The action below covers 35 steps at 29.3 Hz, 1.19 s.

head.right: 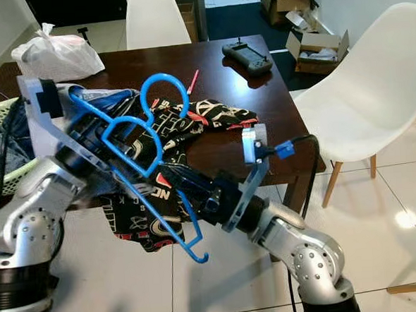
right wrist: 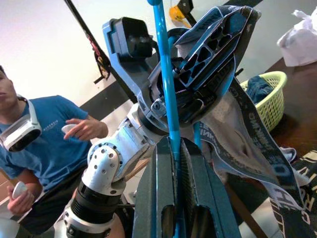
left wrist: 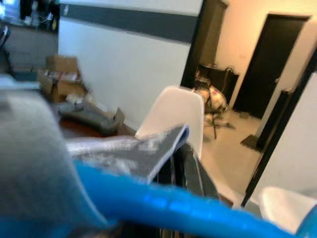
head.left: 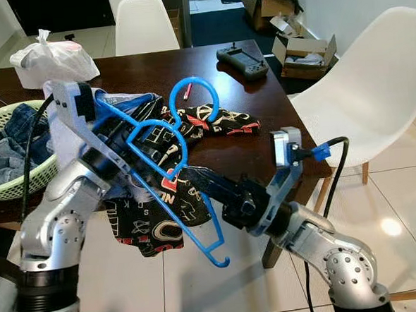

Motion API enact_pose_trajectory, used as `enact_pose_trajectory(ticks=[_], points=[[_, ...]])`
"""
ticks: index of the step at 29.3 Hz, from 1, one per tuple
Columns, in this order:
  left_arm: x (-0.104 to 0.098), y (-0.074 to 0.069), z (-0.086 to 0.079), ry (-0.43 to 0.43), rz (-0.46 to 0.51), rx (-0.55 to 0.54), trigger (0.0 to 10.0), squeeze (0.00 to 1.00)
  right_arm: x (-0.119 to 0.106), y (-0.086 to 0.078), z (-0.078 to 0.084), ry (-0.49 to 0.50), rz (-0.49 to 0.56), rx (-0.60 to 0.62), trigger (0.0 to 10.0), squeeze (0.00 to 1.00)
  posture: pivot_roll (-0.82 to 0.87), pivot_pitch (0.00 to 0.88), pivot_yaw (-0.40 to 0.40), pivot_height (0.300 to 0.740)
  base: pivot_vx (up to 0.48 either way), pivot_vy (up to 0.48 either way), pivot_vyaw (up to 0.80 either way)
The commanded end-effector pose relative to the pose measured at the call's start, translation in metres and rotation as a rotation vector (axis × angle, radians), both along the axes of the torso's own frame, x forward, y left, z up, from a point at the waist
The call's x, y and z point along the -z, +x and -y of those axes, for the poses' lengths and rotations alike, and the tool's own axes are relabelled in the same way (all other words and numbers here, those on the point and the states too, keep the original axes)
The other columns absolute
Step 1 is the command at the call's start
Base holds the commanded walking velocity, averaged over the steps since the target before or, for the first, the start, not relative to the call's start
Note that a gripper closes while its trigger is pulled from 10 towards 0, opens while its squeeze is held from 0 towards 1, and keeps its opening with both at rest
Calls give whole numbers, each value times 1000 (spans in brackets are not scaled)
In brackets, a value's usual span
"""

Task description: Hang hanger

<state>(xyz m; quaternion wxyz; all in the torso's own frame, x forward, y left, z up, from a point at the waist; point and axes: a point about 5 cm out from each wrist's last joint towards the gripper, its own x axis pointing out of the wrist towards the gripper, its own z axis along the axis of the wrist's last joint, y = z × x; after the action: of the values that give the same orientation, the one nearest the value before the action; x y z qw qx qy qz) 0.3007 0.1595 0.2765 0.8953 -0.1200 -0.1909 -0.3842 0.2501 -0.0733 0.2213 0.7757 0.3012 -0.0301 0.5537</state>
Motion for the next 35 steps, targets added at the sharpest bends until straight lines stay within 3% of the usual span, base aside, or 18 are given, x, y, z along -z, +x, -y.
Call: enact_pose_trajectory(ticks=[1, 2, 4, 5, 7, 10, 12, 14, 17, 18, 21, 23, 25, 27, 29, 31, 35], points=[[-10, -10, 0, 73, 73, 104, 10000, 0, 4, 16, 19, 4, -25, 183, 0, 0, 61, 145, 42, 740, 0, 0, 0], [-11, -8, -14, 89, 75, 55, 10000, 0, 5, 17, 20, -1, -26, 189, 0, 0, 60, 147, 42, 740, 0, 0, 0], [-11, -8, -14, 89, 75, 55, 10000, 0, 5, 17, 20, -1, -26, 189, 0, 0, 60, 147, 42, 740, 0, 0, 0], [-13, -6, -27, 92, 74, 5, 10000, 0, 6, 17, 21, -13, -24, 197, 0, 0, 61, 149, 42, 740, 0, 0, 0], [-13, -6, -27, 92, 74, 5, 10000, 0, 6, 17, 21, -13, -24, 197, 0, 0, 61, 149, 42, 740, 0, 0, 0], [-19, -5, -48, 78, 76, -64, 10000, 0, 9, 18, 23, -39, -20, 213, 0, 0, 61, 151, 39, 740, 0, 0, 0], [-19, -5, -48, 78, 76, -64, 10000, 0, 9, 18, 23, -39, -20, 213, 0, 0, 61, 151, 39, 740, 0, 0, 0], [-22, -3, -64, 82, 76, -141, 10000, 0, 12, 20, 25, -78, -15, 241, 0, 0, 60, 157, 37, 740, 0, 0, 0], [-23, -1, -70, 78, 72, -186, 10000, 0, 13, 22, 26, -105, -12, 262, 0, 0, 60, 157, 37, 740, 0, 0, 0], [-24, 2, -73, 25, 64, -208, 10000, 0, 15, 26, 26, -141, -12, 306, 0, 0, 61, 160, 37, 740, 0, 0, 0], [-26, 3, -73, -28, 55, -206, 10000, 0, 17, 31, 27, -177, -10, 351, 0, 0, 61, 160, 37, 740, 0, 0, 0], [-23, 3, -58, -113, 31, -130, 10000, 0, 17, 37, 24, -222, 4, 416, 0, 0, 59, 163, 38, 740, 0, 0, 0], [-21, 3, -51, -127, 23, -104, 10000, 0, 16, 38, 23, -222, 10, 427, 0, 0, 59, 163, 38, 740, 0, 0, 0], [-19, 7, -46, -151, 15, -119, 10000, 0, 14, 38, 22, -219, 18, 431, 0, 0, 59, 163, 38, 740, 0, 0, 0], [-14, 18, -44, -202, -10, -227, 10000, 0, 9, 36, 18, -208, 41, 426, 0, 0, 56, 168, 38, 740, 0, 0, 0], [-13, 22, -44, -216, -17, -263, 10000, 0, 7, 35, 17, -209, 49, 424, 0, 0, 56, 168, 38, 740, 0, 0, 0], [-9, 27, -33, -227, -27, -265, 10000, 0, 4, 31, 5, -198, 66, 398, 0, 0, 52, 169, 39, 740, 0, 0, 0]])
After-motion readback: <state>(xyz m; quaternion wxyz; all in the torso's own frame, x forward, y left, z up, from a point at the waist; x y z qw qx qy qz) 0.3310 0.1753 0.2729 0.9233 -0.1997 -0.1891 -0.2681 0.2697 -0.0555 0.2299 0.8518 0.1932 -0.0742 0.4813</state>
